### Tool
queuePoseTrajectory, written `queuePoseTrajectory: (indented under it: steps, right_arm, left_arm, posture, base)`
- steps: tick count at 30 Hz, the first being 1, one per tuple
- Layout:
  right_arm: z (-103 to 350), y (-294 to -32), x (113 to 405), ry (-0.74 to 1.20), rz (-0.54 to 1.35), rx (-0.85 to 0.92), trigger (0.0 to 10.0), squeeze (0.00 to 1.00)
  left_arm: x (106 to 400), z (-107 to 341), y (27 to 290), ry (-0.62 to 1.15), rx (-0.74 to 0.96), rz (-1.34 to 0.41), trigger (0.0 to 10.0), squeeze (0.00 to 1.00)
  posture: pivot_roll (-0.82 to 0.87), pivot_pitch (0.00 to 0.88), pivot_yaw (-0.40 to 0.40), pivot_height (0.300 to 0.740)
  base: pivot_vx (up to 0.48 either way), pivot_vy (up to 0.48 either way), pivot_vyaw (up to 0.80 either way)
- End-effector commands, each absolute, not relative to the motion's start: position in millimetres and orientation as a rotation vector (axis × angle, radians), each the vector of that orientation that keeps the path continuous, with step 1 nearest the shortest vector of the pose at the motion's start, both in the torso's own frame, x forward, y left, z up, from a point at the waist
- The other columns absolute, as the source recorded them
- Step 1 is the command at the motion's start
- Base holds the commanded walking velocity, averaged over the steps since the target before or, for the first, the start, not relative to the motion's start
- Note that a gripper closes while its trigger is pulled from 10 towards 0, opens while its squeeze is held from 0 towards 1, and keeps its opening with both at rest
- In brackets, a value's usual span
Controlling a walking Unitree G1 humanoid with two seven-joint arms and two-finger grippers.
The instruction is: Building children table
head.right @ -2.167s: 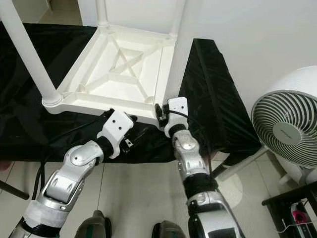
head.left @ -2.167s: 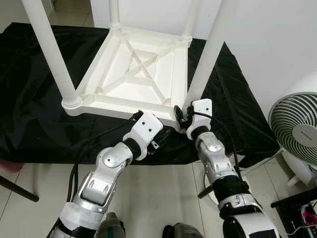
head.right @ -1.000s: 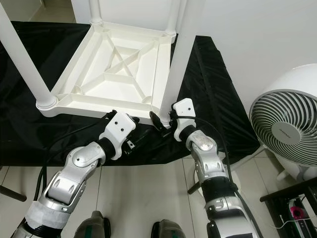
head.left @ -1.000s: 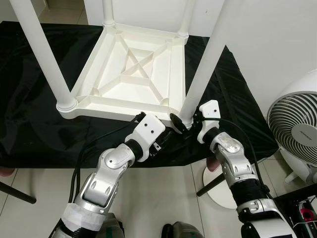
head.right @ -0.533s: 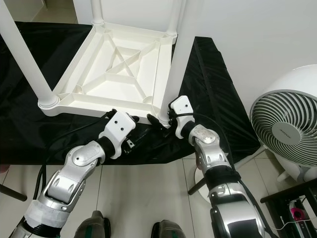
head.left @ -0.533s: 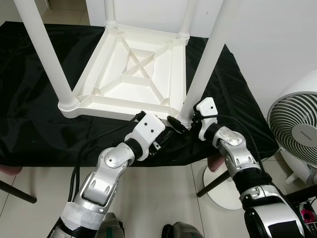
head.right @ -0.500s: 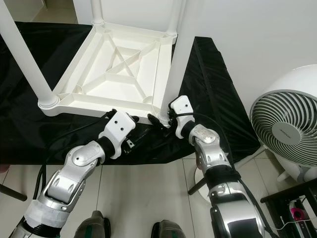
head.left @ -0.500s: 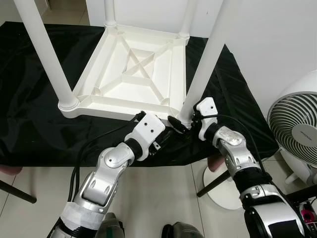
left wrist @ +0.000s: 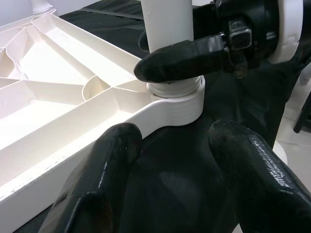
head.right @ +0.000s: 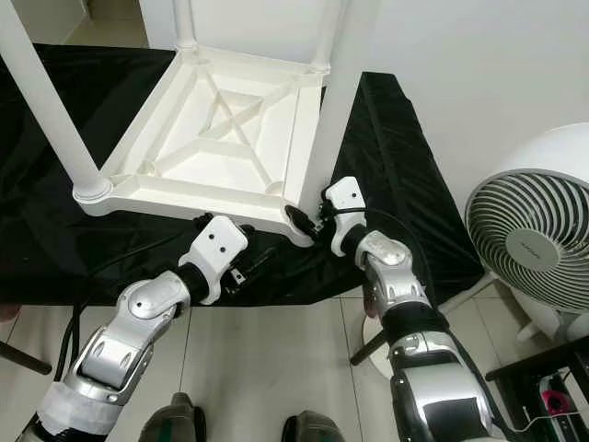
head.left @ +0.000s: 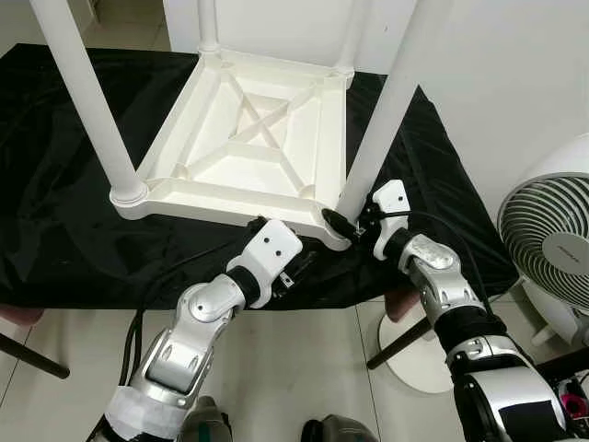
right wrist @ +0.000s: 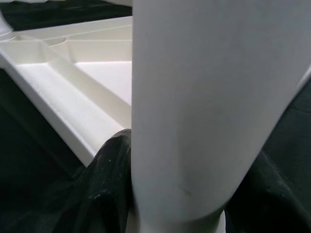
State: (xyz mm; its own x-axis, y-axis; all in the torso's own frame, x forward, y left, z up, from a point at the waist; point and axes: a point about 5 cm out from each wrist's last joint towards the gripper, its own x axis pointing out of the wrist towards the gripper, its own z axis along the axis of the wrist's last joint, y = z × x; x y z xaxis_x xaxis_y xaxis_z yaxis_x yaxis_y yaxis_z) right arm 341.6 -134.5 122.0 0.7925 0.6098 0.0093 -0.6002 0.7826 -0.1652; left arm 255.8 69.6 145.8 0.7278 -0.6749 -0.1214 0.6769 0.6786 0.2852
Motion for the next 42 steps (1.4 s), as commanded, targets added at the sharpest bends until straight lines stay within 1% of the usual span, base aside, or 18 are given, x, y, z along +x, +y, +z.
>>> queuePoseTrajectory:
  steps: [1, 3, 4, 8, 13, 15, 16, 18, 19, 21, 26, 27, 30, 31, 32, 36, 40, 42]
  right_arm:
    - [113, -137, 339, -0.028, 0.588, -0.187, 0.0, 0.0]
    - [112, -135, 339, -0.022, 0.499, -0.147, 0.0, 0.0]
    - [112, -135, 339, -0.022, 0.499, -0.147, 0.0, 0.0]
    - [109, -132, 336, -0.012, 0.393, -0.109, 0.0, 0.0]
    - [109, -129, 334, -0.02, 0.356, -0.113, 0.0, 0.0]
    - [112, -132, 326, -0.036, 0.122, -0.1, 0.0, 0.0]
    - [112, -132, 326, -0.036, 0.122, -0.1, 0.0, 0.0]
    - [116, -134, 319, -0.053, -0.059, -0.065, 0.0, 0.0]
    - [116, -134, 319, -0.053, -0.059, -0.065, 0.0, 0.0]
    - [118, -123, 316, -0.058, -0.043, -0.04, 0.0, 0.0]
    - [118, -118, 315, -0.06, 0.005, -0.008, 0.0, 0.0]
    - [119, -118, 315, -0.063, 0.016, -0.007, 0.7, 0.0]
    - [120, -115, 315, -0.065, 0.043, 0.0, 0.7, 0.0]
    - [121, -111, 314, -0.062, 0.081, -0.003, 10.0, 0.0]
    - [125, -111, 314, -0.08, 0.121, 0.01, 10.0, 1.0]
    - [130, -113, 313, -0.107, 0.171, 0.004, 10.0, 1.0]
    - [135, -125, 315, -0.11, 0.206, 0.014, 10.0, 1.0]
    - [135, -125, 315, -0.11, 0.206, 0.014, 10.0, 1.0]
  left_arm:
    - [254, 144, 69, 0.017, 0.325, -0.762, 10.0, 0.0]
    - [254, 144, 69, 0.016, 0.325, -0.765, 10.0, 0.0]
    - [254, 144, 69, 0.016, 0.325, -0.765, 10.0, 0.0]
    - [253, 144, 68, 0.016, 0.325, -0.769, 10.0, 0.0]
    - [253, 144, 68, 0.016, 0.326, -0.77, 10.0, 0.0]
    - [254, 144, 67, 0.016, 0.325, -0.778, 10.0, 0.0]
    - [254, 144, 67, 0.016, 0.325, -0.778, 10.0, 0.0]
    - [254, 145, 66, 0.015, 0.325, -0.784, 10.0, 0.0]
    - [254, 145, 66, 0.015, 0.325, -0.784, 10.0, 0.0]
    - [253, 145, 66, 0.015, 0.323, -0.788, 10.0, 0.0]
    - [253, 144, 65, 0.017, 0.322, -0.791, 10.0, 0.0]
    - [253, 144, 65, 0.017, 0.322, -0.79, 10.0, 0.0]
    - [253, 145, 65, 0.018, 0.322, -0.789, 10.0, 0.0]
    - [253, 145, 65, 0.018, 0.32, -0.785, 10.0, 0.0]
    - [253, 145, 66, 0.018, 0.318, -0.778, 10.0, 0.0]
    - [253, 145, 67, 0.018, 0.313, -0.766, 10.0, 0.0]
    - [253, 146, 69, 0.019, 0.306, -0.747, 10.0, 0.0]
    - [253, 146, 69, 0.019, 0.306, -0.747, 10.0, 0.0]
  posture:
    - [0.07, 0.006, -0.065, 0.74]
    - [0.06, 0.006, -0.062, 0.74]
    - [0.06, 0.006, -0.062, 0.74]
    - [0.06, 0.007, -0.059, 0.74]
    - [0.06, 0.007, -0.059, 0.74]
    - [0.05, 0.008, -0.049, 0.74]
    - [0.05, 0.008, -0.049, 0.74]
    - [0.05, 0.01, -0.048, 0.74]
    - [0.05, 0.01, -0.048, 0.74]
    - [0.04, 0.012, -0.047, 0.74]
    - [0.05, 0.015, -0.049, 0.74]
    - [0.05, 0.018, -0.051, 0.74]
    - [0.05, 0.021, -0.053, 0.74]
    - [0.05, 0.026, -0.058, 0.74]
    - [0.05, 0.03, -0.062, 0.74]
    - [0.05, 0.033, -0.064, 0.74]
    - [0.05, 0.043, -0.066, 0.74]
    - [0.05, 0.043, -0.066, 0.74]
  base:
    - [0.0, 0.0, 0.0]
    - [0.0, 0.0, 0.0]
    - [0.0, 0.0, 0.0]
    - [0.0, 0.0, 0.0]
    - [0.0, 0.0, 0.0]
    - [0.0, 0.0, 0.0]
    - [0.0, 0.0, 0.0]
    - [0.0, 0.0, 0.0]
    - [0.0, 0.0, 0.0]
    - [0.0, 0.0, 0.0]
    - [0.0, 0.0, 0.0]
    - [0.0, 0.0, 0.0]
    - [0.0, 0.0, 0.0]
    - [0.0, 0.0, 0.0]
    - [0.0, 0.0, 0.0]
    - [0.0, 0.0, 0.0]
    - [0.0, 0.0, 0.0]
    - [0.0, 0.0, 0.0]
